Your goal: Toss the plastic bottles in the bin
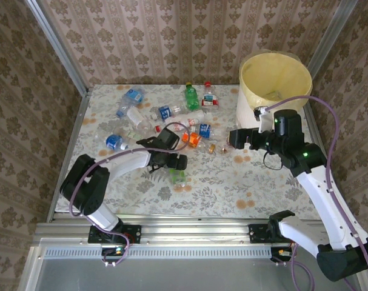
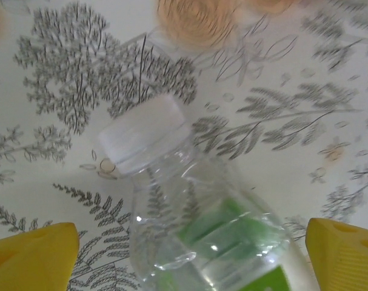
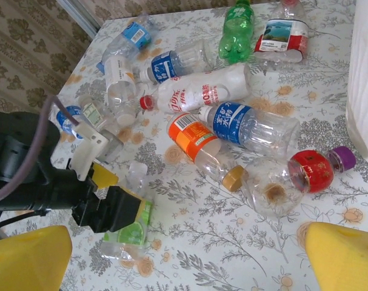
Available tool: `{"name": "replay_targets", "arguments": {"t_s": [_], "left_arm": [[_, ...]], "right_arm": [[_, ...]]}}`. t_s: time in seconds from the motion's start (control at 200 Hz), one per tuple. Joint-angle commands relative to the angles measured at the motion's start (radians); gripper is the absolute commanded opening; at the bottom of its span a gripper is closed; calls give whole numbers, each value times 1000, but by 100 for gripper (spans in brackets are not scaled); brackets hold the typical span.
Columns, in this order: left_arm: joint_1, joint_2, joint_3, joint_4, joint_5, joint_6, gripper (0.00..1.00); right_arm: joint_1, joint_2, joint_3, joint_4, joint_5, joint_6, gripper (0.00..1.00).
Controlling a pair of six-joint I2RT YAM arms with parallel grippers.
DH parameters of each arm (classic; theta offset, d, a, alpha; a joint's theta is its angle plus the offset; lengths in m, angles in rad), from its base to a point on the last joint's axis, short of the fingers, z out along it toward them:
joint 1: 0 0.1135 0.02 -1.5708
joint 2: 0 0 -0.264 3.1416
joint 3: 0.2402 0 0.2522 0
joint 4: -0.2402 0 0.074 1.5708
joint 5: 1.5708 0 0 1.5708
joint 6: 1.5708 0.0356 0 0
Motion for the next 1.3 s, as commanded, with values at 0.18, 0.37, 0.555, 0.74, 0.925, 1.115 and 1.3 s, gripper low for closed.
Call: {"name": "replay_targets", "arguments": {"t_s": [0.18, 0.37, 0.555, 0.74, 0.925, 1.115, 1.3], "left_arm": [[-31, 59, 19, -68, -38, -20, 90], [-36, 61, -14, -27, -29, -19, 67], [-43, 19, -44, 39, -3, 5, 52], [-47, -64, -89, 140, 32, 42, 45], [-64, -167, -111, 227, 29, 108, 43], [-117, -264, -125, 332, -19, 219, 43], [-188, -335, -158, 492, -24, 344, 43]], "right_arm": [[10, -11, -42, 15, -12, -12, 100], [9, 2, -73, 37, -23, -1, 100], [10, -3, -89, 53, -17, 5, 100], [10, 0, -99, 69, -23, 17, 100], [9, 4, -108, 89, -35, 35, 100], [10, 5, -120, 119, -63, 57, 100], [9, -3, -136, 172, -128, 111, 100]]}}
